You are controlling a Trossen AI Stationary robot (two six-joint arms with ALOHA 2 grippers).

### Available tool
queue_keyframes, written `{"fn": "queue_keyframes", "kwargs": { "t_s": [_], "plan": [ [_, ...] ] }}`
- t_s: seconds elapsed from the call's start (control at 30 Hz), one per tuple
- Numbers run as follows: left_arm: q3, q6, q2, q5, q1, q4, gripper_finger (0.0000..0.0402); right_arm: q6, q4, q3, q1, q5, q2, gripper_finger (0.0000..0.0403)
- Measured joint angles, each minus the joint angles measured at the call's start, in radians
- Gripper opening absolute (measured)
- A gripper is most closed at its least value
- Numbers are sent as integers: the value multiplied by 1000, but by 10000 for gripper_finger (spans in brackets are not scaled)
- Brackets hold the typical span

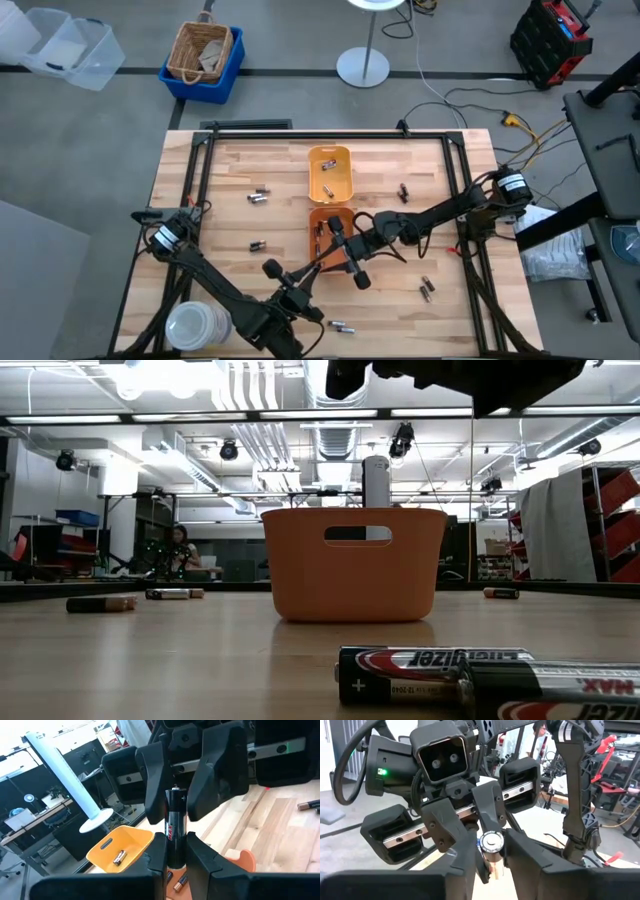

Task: Sort batteries
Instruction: Put the silver battery into the yellow bin

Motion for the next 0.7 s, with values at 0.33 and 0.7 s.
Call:
{"fn": "queue_keyframes", "kwargs": {
  "t_s": [0.33, 0.7],
  "plan": [
    [0, 37, 0, 1, 0, -1, 84, 0, -9, 0, 0, 31, -3, 45],
    [9, 48, -67, 45, 16, -324, 111, 68, -814, 135, -34, 441, -280, 45]
  ]
}}
